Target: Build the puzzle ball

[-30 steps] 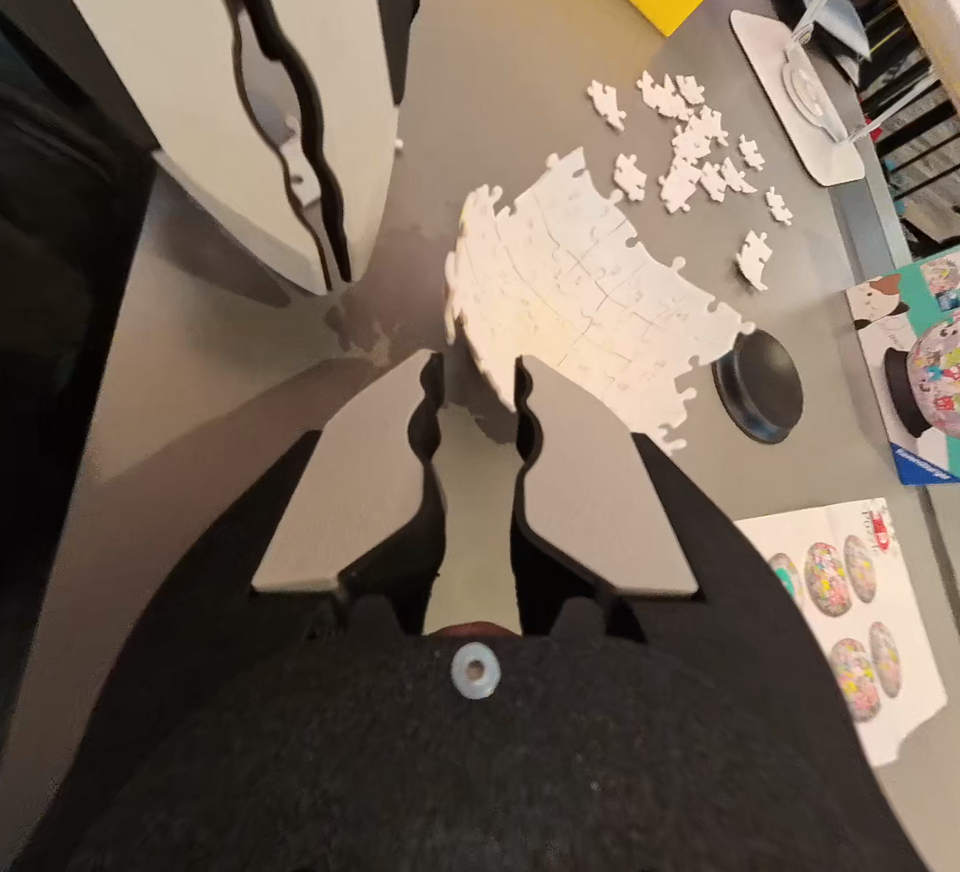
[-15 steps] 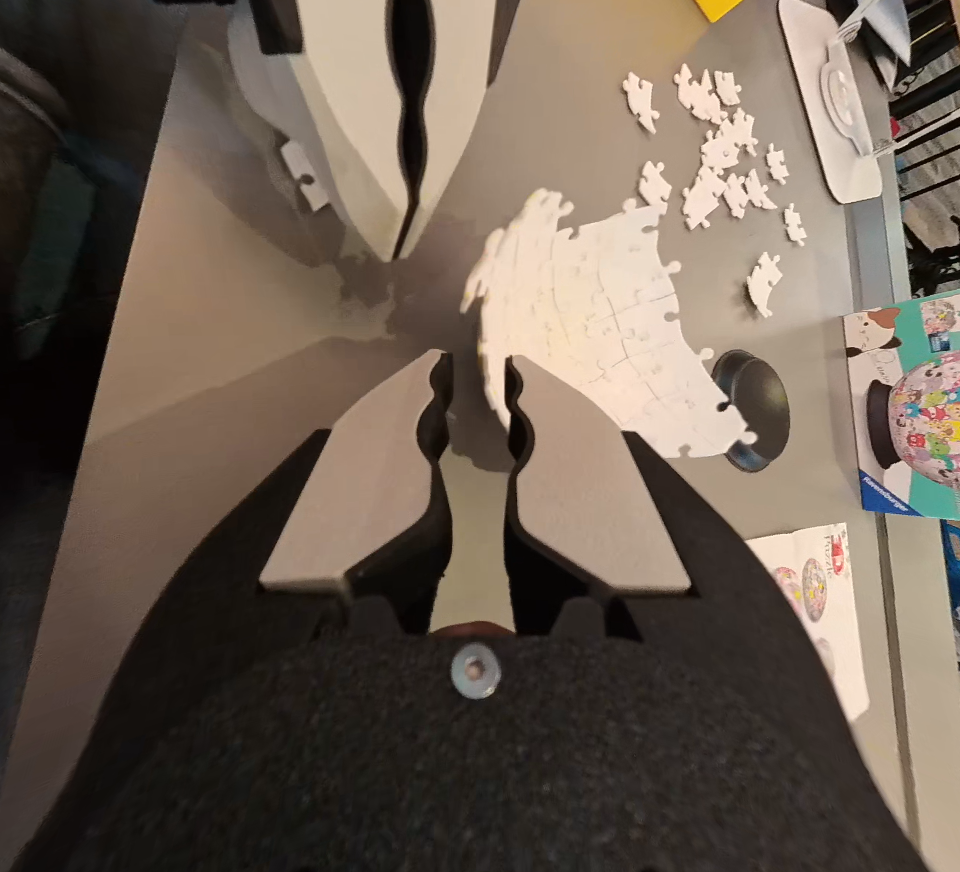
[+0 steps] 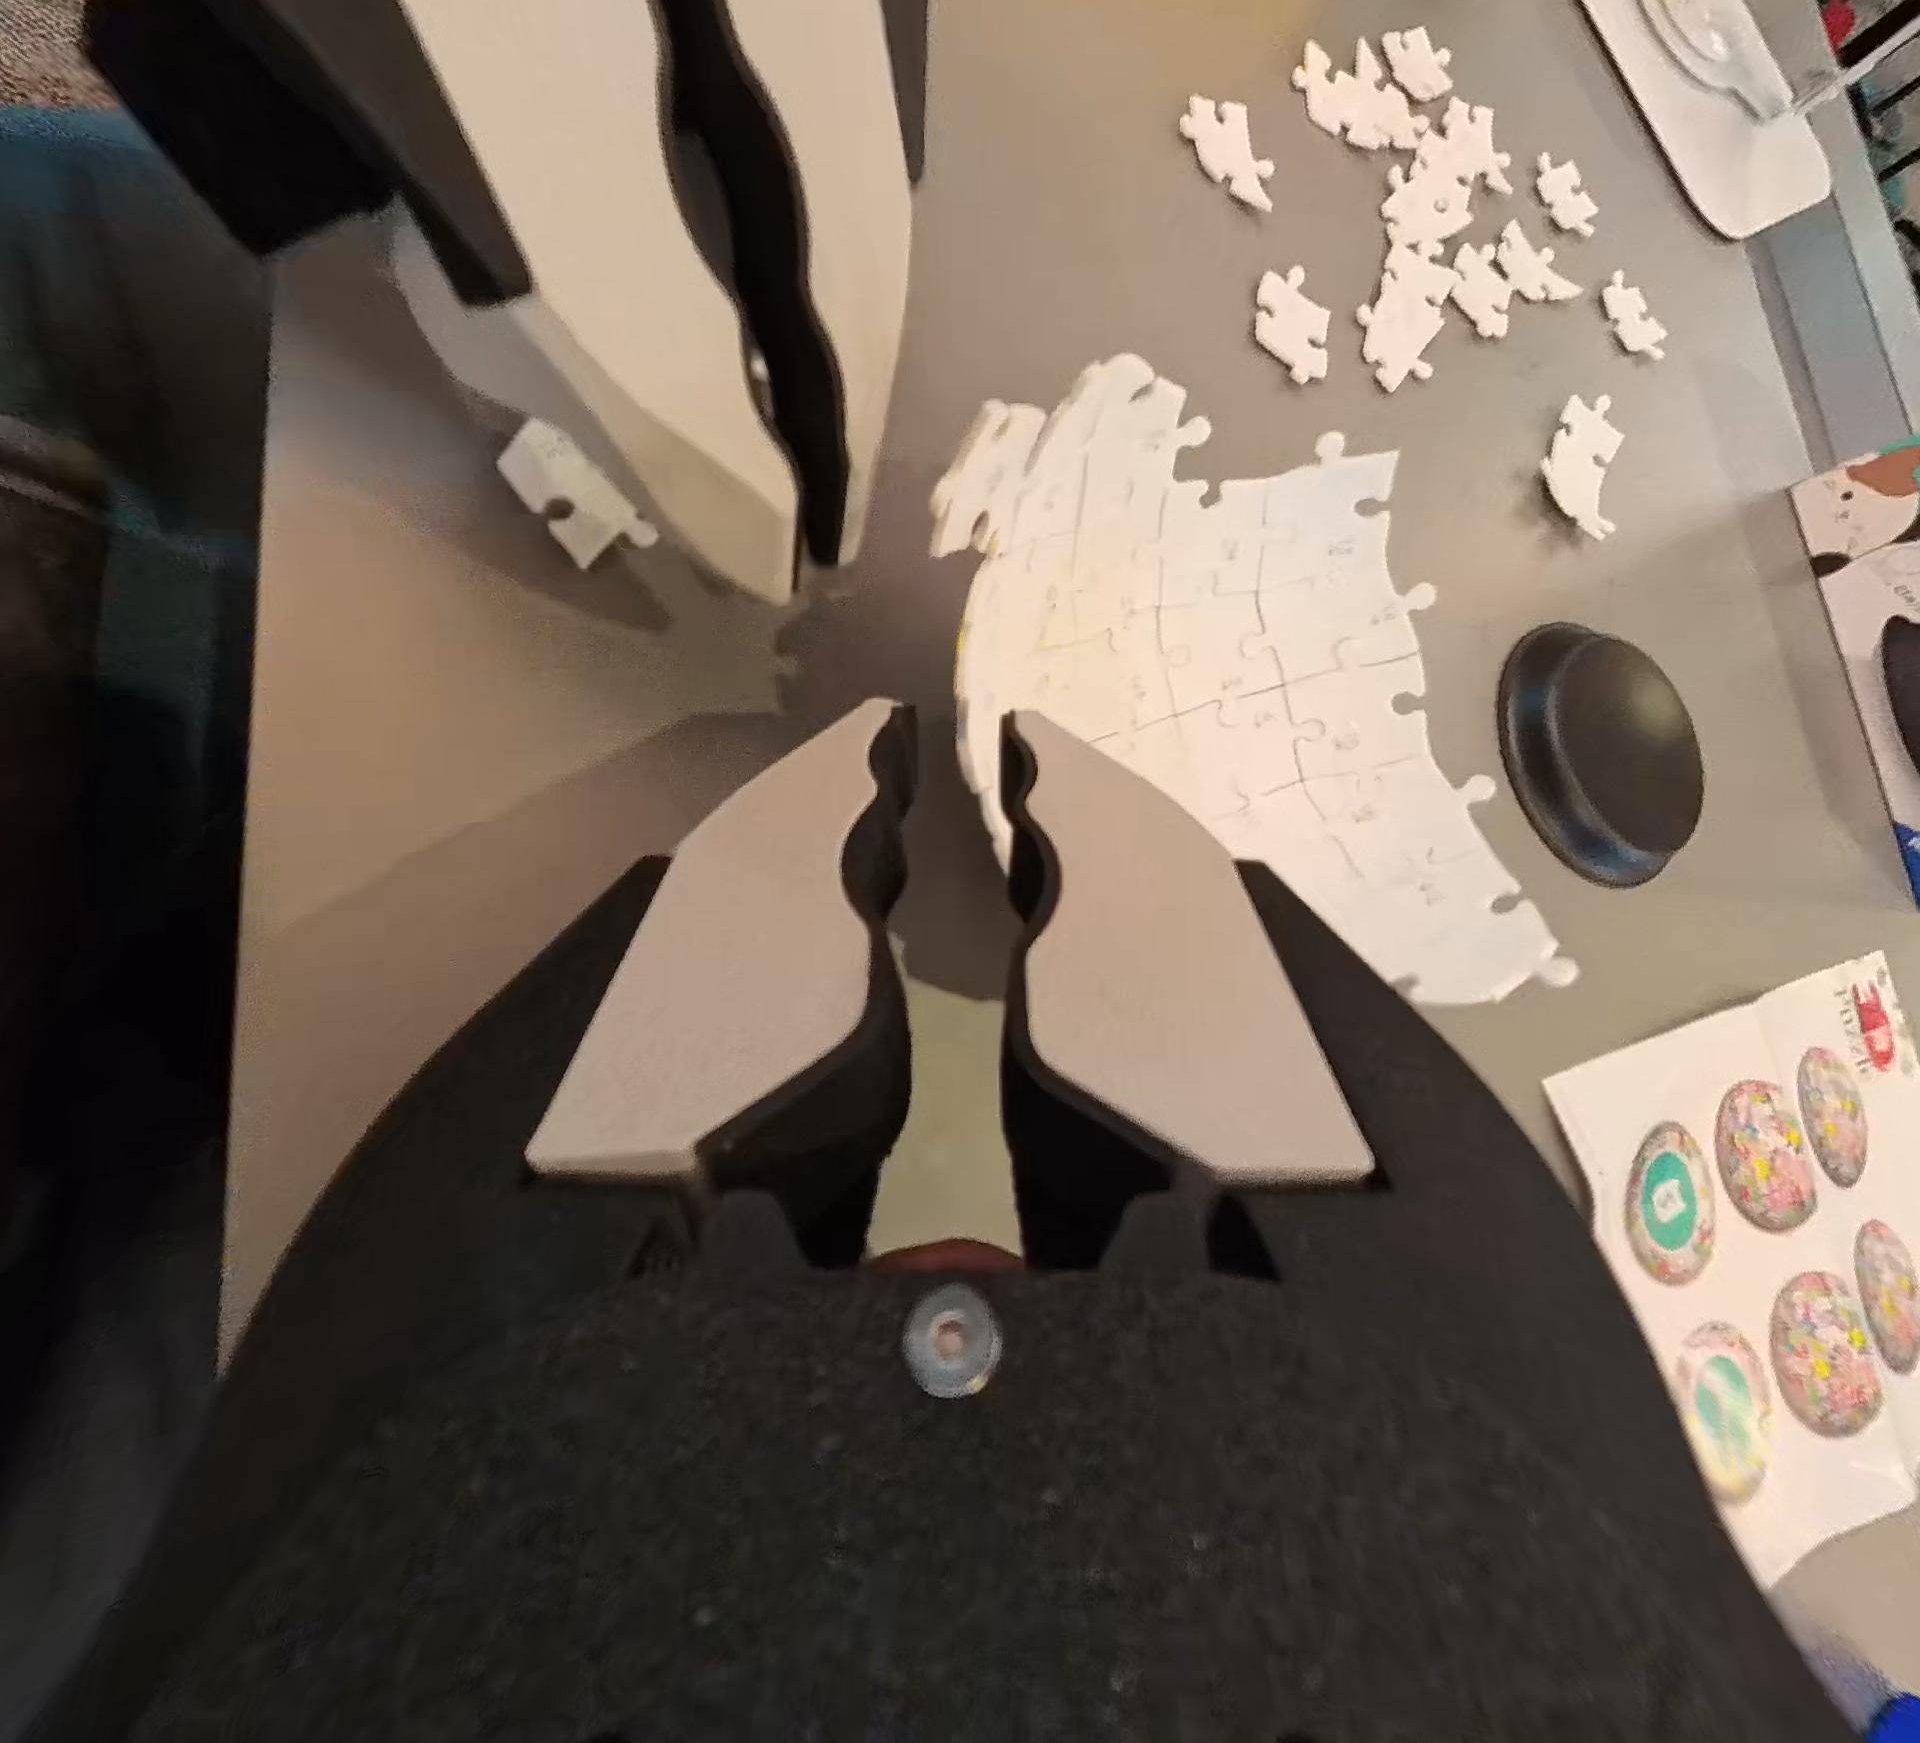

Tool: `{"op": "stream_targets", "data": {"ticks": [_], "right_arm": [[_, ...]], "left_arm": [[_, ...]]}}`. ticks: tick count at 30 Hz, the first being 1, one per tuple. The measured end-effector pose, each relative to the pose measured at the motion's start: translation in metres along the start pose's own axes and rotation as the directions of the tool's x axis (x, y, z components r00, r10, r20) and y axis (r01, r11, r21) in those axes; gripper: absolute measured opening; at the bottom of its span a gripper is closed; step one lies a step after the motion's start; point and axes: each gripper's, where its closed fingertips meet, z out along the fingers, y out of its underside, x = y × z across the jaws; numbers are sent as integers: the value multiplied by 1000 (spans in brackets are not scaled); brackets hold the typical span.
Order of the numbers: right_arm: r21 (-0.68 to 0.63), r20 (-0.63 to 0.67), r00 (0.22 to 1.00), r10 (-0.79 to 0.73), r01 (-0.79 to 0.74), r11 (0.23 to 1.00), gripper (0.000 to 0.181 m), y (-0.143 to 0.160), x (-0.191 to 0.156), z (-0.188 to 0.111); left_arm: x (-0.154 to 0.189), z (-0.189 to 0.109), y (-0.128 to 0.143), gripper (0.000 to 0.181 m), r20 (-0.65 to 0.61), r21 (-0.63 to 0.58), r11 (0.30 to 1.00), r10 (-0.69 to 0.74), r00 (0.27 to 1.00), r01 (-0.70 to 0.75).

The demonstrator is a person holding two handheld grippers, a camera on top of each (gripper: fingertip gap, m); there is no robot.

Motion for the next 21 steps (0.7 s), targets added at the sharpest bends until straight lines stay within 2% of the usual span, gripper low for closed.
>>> {"op": "stream_targets", "data": {"ticks": [5, 9, 13, 16, 21], "right_arm": [[-5, -7, 1000, 15, -15, 1000, 14, 2, 1, 1], [-7, -21, 999, 43, -43, 999, 17, -2, 3, -1], [16, -30, 994, 109, -108, 994, 20, -20, -2, -1], [-21, -72, 992, 106, -108, 994, 17, -19, 0, 4], [-29, -62, 988, 145, -147, 989, 22, -17, -2, 9]], "left_arm": [[-6, -1, -4, 13, -58, 27, 997, -75, 996, 76], [-2, -2, -11, 13, -65, 62, 996, -63, 996, 67], [-1, 1, -9, 13, -63, 44, 997, -54, 997, 57], [0, 2, -7, 12, -55, 33, 999, -40, 998, 41], [-5, -11, -4, 12, -37, 34, 998, -47, 998, 48]]}}
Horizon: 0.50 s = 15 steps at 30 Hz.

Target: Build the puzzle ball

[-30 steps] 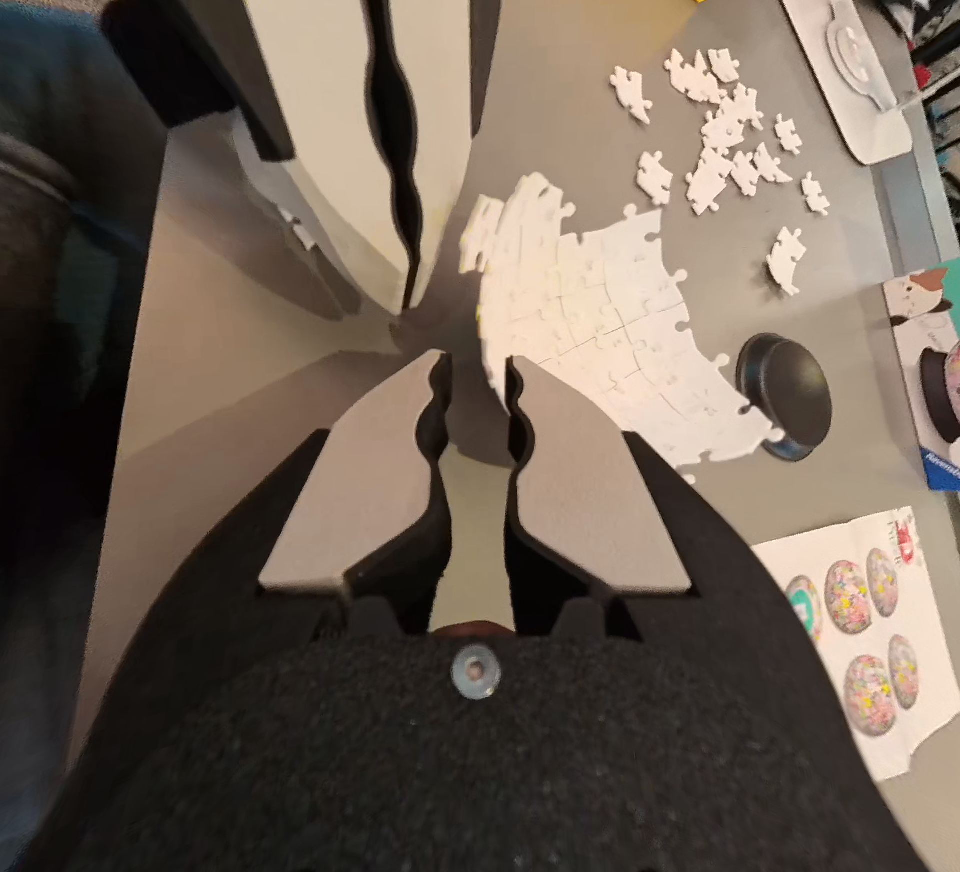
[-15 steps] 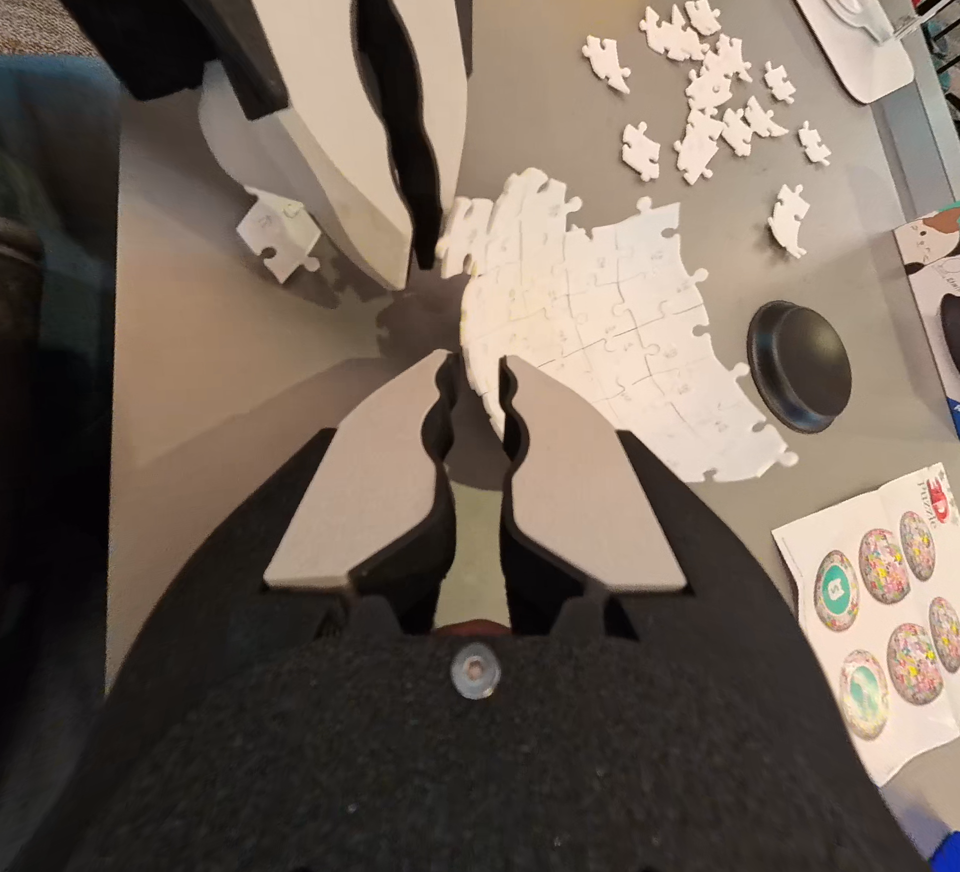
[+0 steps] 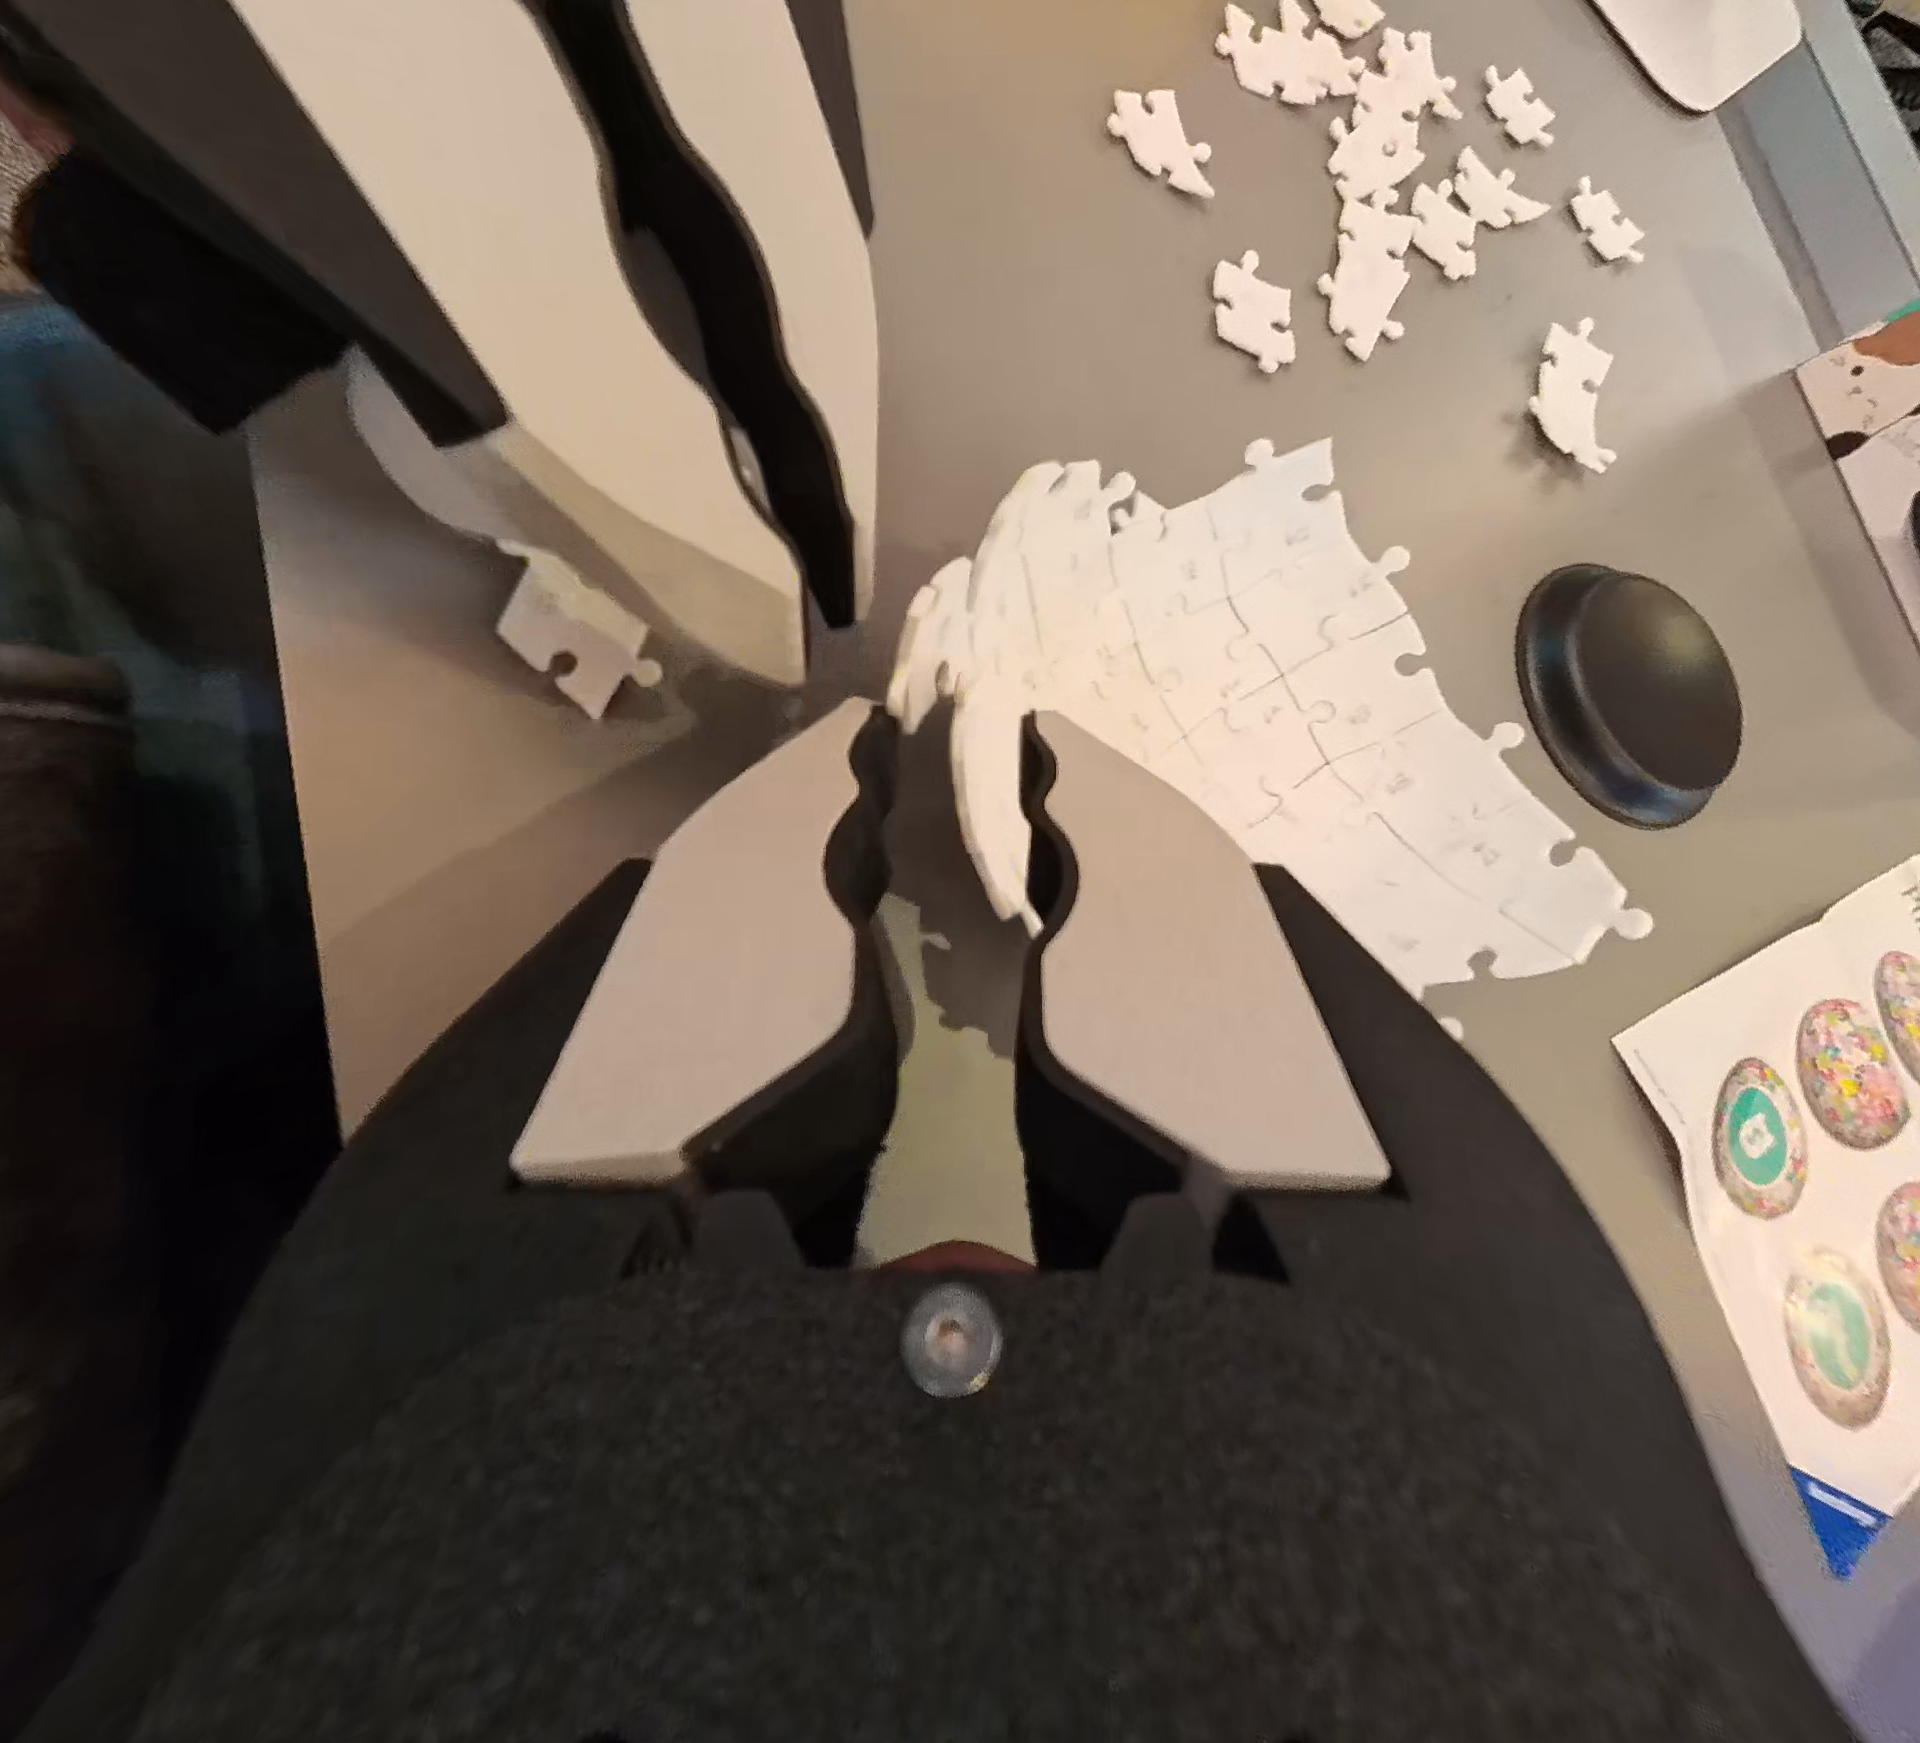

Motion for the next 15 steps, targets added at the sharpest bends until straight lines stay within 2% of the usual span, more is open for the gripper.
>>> {"op": "stream_targets", "data": {"ticks": [3, 7, 15], "right_arm": [[5, -1, 1000, 21, -21, 1000, 21, -2, 0, 1], [3, 1, 999, 43, -43, 999, 11, 0, 1, 1], [16, -4, 998, 56, -56, 998, 4, 0, 4, -1]], "left_arm": [[-11, -11, -1, 12, 18, 23, 999, -33, 999, 33], [-21, -16, 2, 12, 16, 29, 996, -83, 996, 83], [-19, -7, 12, 12, 47, -30, 999, -37, 998, 38]]}}
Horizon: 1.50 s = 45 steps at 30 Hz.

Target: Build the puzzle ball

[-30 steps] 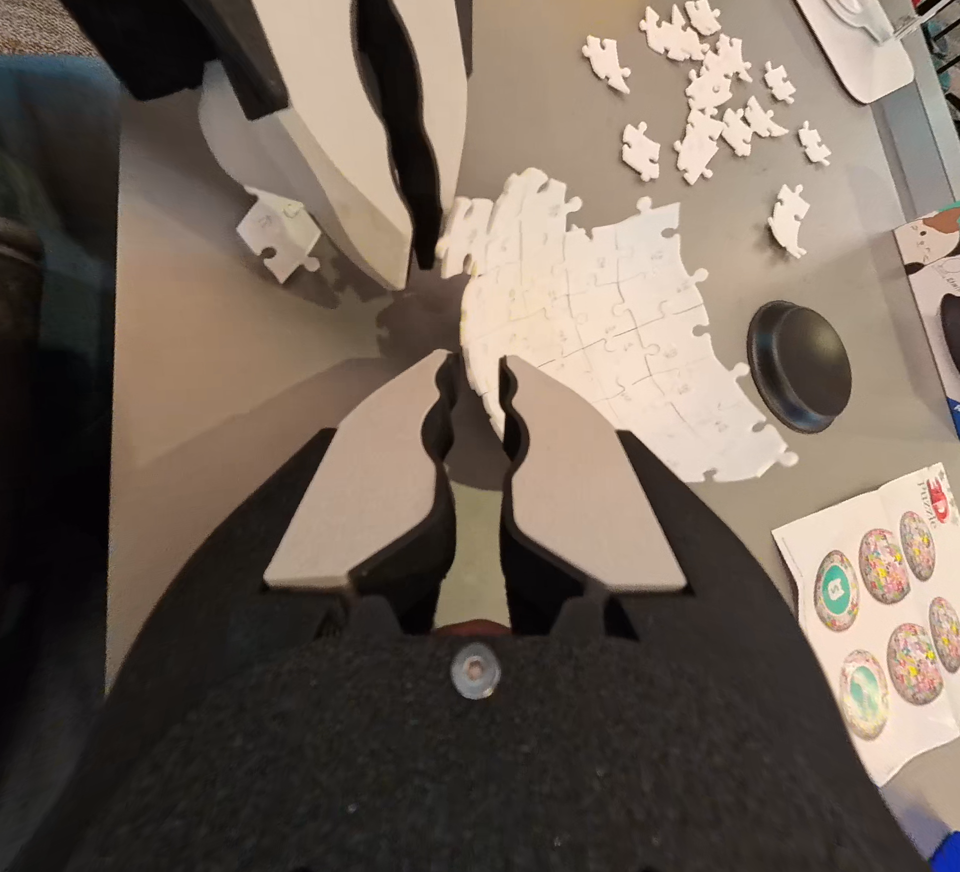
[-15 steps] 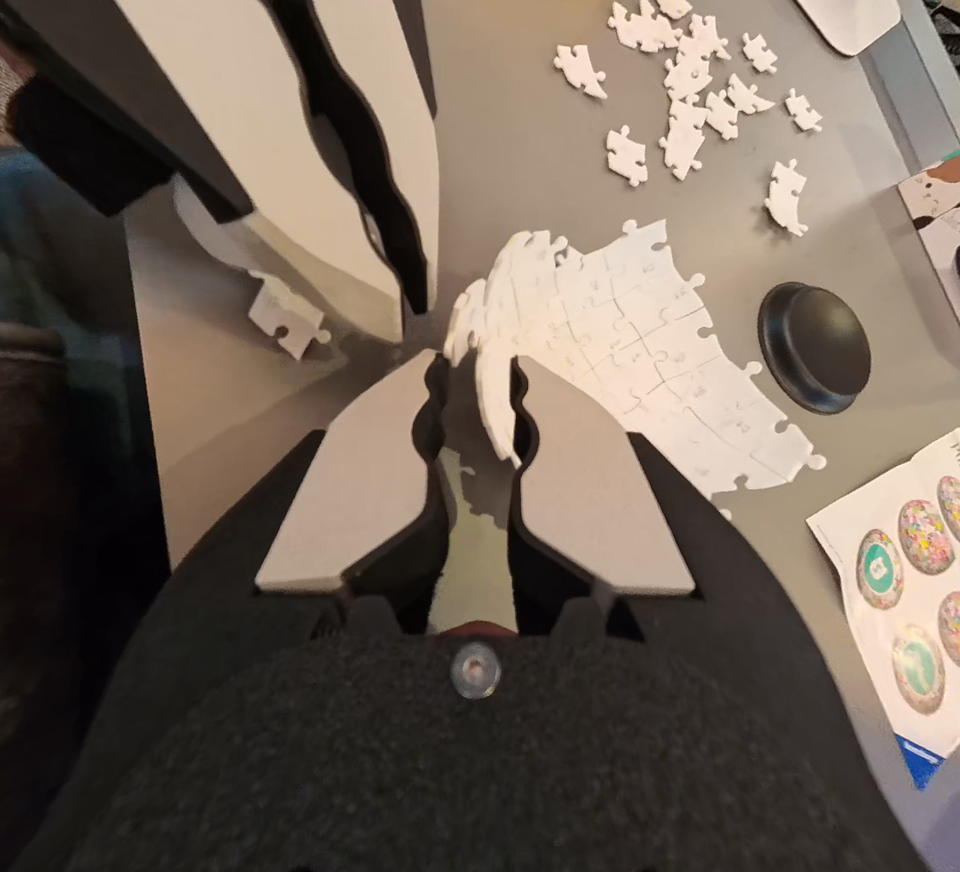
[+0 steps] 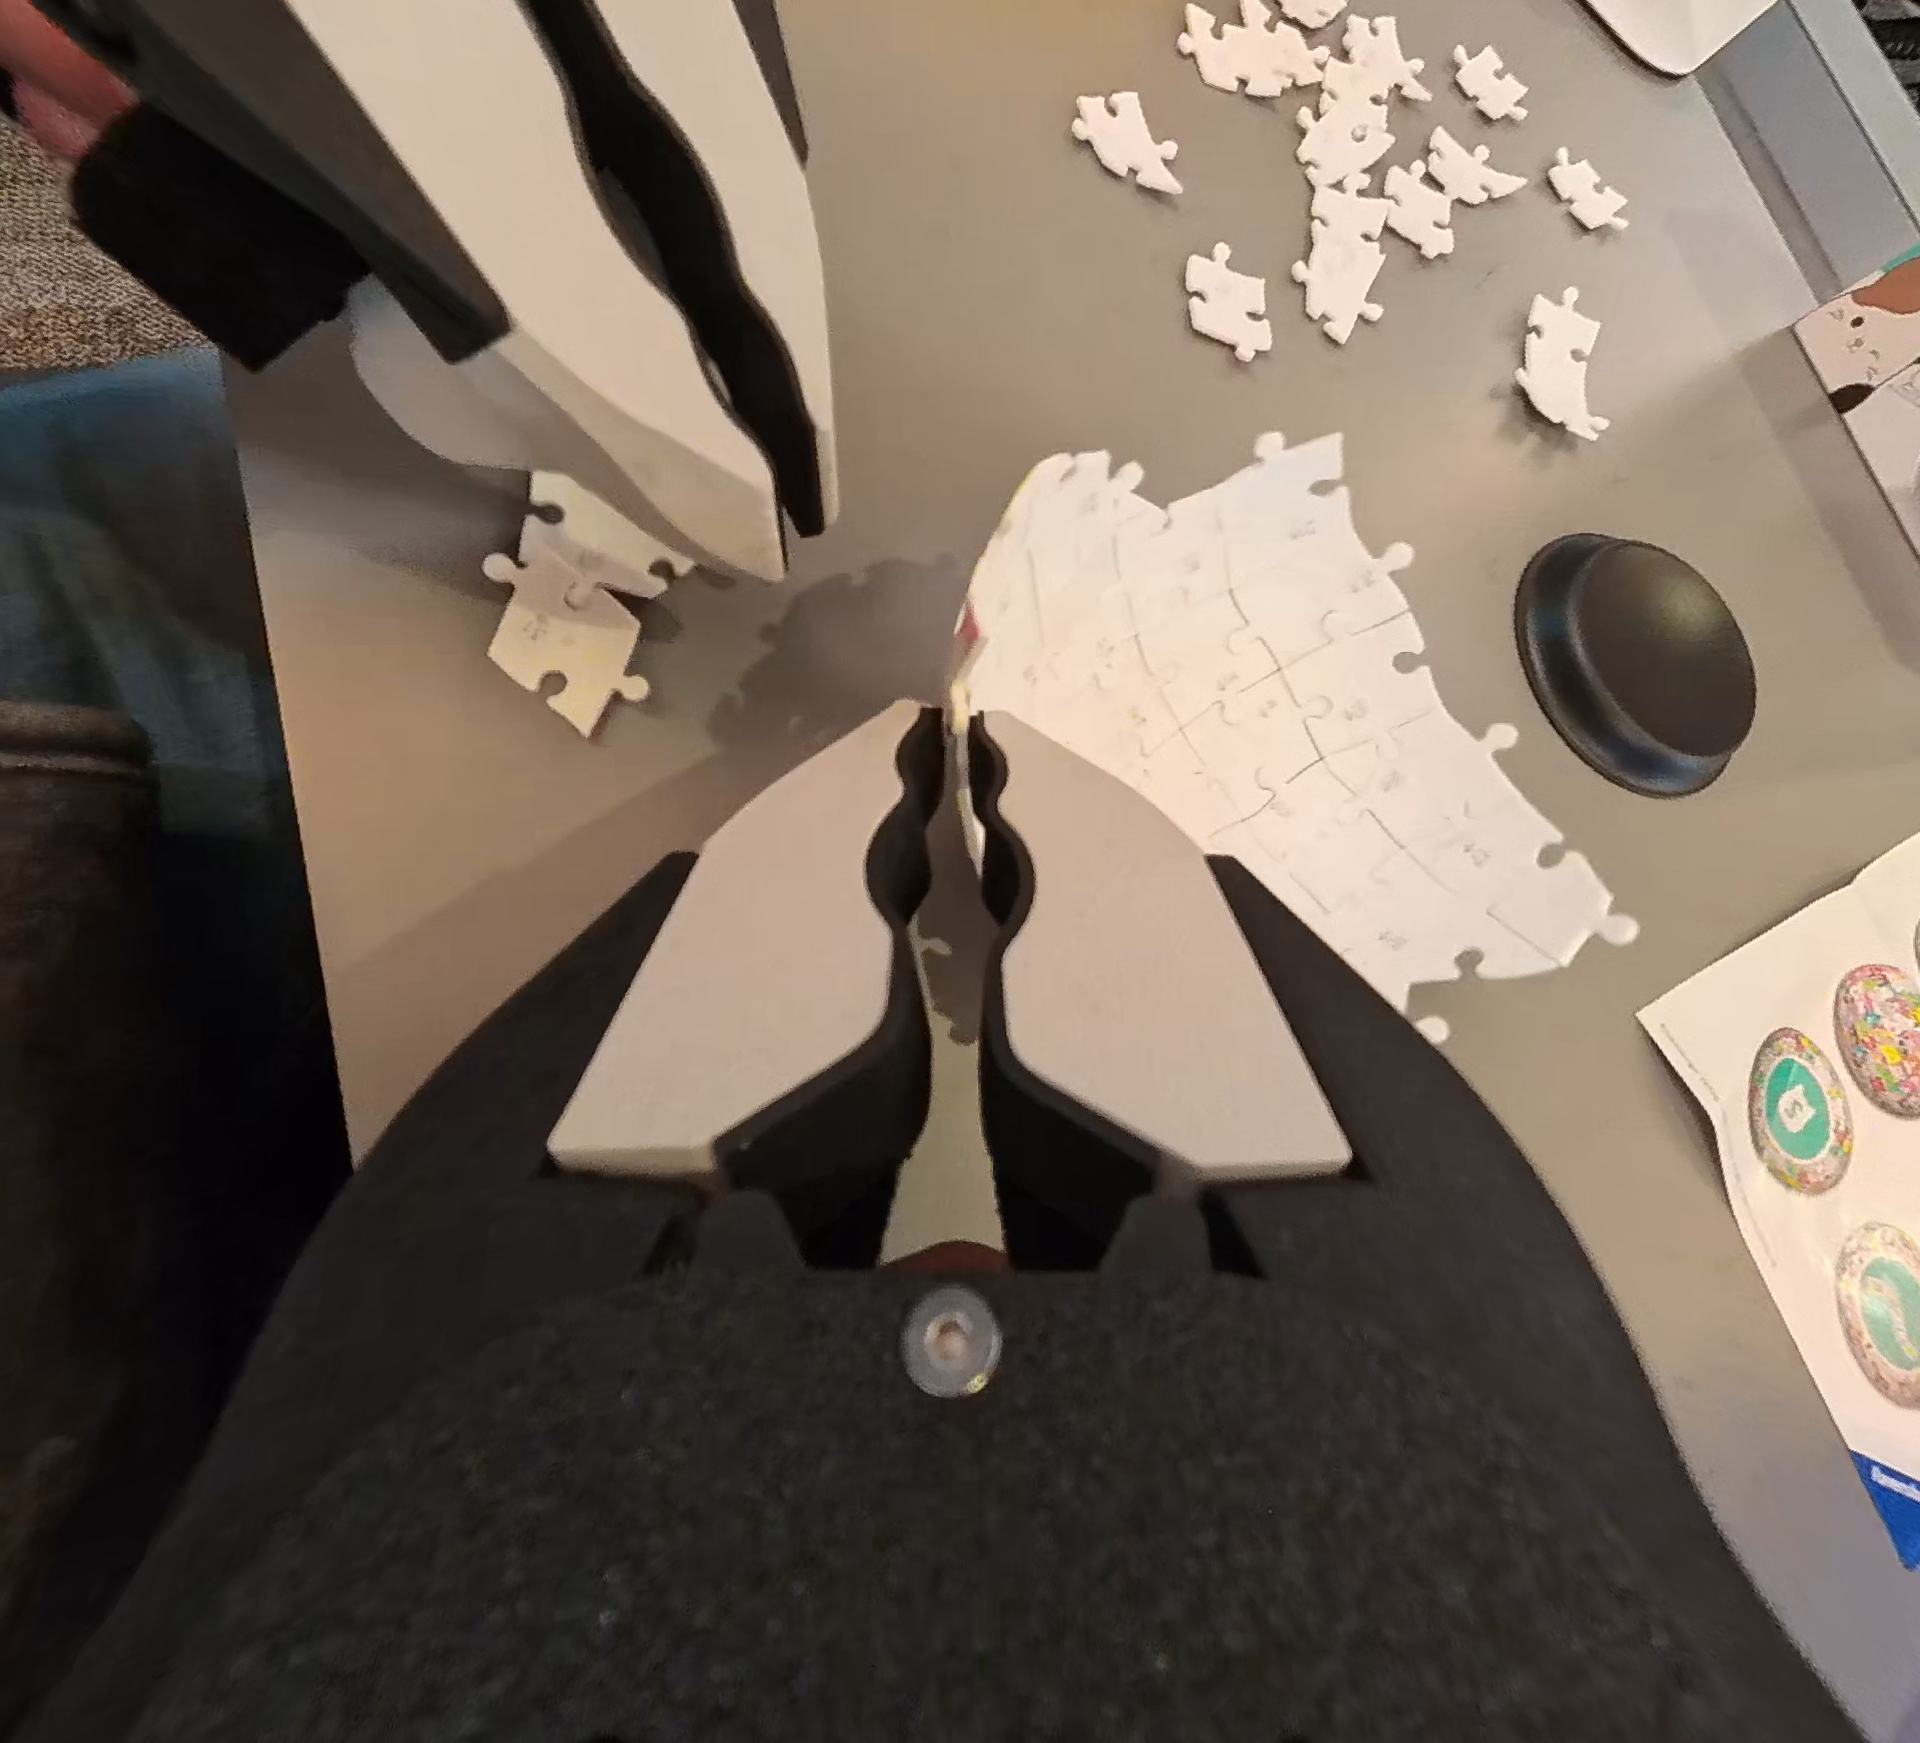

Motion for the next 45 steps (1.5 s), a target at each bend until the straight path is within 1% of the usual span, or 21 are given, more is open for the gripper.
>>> {"op": "stream_targets", "data": {"ticks": [4, 13, 16, 20, 23, 25, 27, 30, 32, 34, 35, 38, 39, 42, 45], "right_arm": [[-1, 9, 1000, -6, 6, 1000, 3, 1, 0, -1], [3, -6, 1000, 0, 0, 1000, 5, 2, 5, -3], [8, -1, 1000, 27, -27, 1000, 13, 2, 7, -4], [-8, 0, 999, 34, -34, 999, 9, 7, 9, -5], [-32, 0, 1000, 21, -21, 999, 10, 12, 9, -5], [-33, 7, 1000, 20, -20, 999, 8, 13, 8, -5], [-31, 25, 999, 22, -21, 999, 6, 14, 7, -5], [-25, 33, 999, 7, -6, 1000, 4, 15, 8, -7], [-19, 44, 999, 2, -1, 1000, 3, 14, 9, -10], [-22, 57, 998, -3, 5, 1000, 3, 15, 10, -13], [-20, 60, 998, -6, 8, 1000, 2, 15, 12, -15], [-33, 100, 995, -16, 19, 999, 3, 19, 11, -19], [-36, 113, 993, -30, 35, 999, 3, 21, 10, -20], [-48, 140, 987, -79, 87, 995, 3, 25, 7, -24], [-35, 159, 982, -101, 108, 994, 3, 25, 5, -28]], "left_arm": [[1, 4, 3, 12, 13, -24, 999, 26, 1000, -25], [2, 5, 4, 12, 0, -24, 1000, 14, 1000, -14], [5, 8, 4, 12, -13, -29, 999, 16, 1000, -16], [6, 11, 6, 12, -5, -46, 998, 35, 999, -35], [6, 8, -1, 11, 12, -7, 998, 55, 998, -55], [5, 5, -12, 9, 35, 39, 993, 109, 993, -110], [2, 5, -22, 4, 86, 57, 971, 228, 970, -233], [8, 7, -38, 2, 139, 64, 902, 416, 899, -428], [10, 11, -44, 2, 160, 29, 854, 509, 846, -520], [13, 13, -47, 8, 148, -16, 824, 563, 813, -567], [14, 12, -49, 10, 133, -31, 820, 570, 811, -572], [26, 9, -46, 13, 8, -53, 840, 541, 841, -539], [28, 8, -45, 15, -18, -60, 840, 540, 842, -540], [32, 7, -49, 18, -66, -84, 813, 572, 818, -576], [39, 9, -49, 22, -150, -114, 782, 596, 789, -612]]}}
